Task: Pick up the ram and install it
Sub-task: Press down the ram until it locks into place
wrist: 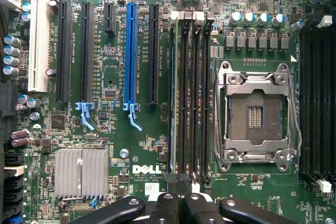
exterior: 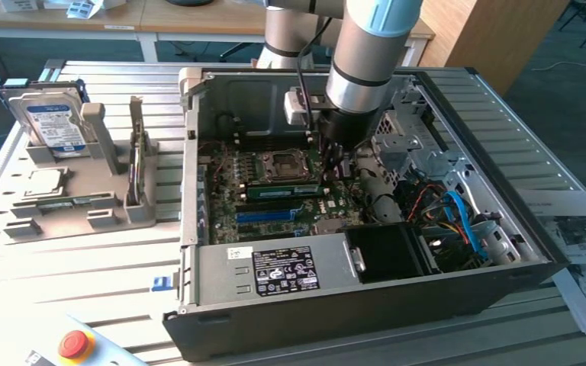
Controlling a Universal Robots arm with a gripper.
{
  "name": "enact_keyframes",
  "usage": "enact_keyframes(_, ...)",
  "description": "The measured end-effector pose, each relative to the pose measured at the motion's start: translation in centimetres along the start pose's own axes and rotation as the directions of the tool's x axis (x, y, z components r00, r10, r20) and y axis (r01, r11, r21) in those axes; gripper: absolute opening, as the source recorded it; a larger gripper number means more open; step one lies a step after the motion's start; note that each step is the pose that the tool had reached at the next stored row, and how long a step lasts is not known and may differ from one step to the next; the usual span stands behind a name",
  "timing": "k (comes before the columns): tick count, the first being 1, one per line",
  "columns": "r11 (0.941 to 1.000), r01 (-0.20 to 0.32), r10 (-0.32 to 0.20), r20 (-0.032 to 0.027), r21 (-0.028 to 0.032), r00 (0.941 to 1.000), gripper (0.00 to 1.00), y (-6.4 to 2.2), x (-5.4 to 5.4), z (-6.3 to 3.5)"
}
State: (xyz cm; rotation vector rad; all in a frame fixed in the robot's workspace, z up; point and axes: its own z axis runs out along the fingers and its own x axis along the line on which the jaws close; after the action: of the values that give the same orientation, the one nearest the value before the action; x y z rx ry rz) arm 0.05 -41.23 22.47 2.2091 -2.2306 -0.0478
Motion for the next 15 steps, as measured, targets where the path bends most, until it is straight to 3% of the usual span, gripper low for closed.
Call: enact_keyframes(15, 1.0000, 0.000, 0.000, 0.0000, 0.0000, 1.0000, 0.10, 0.00, 0.00, 0.10)
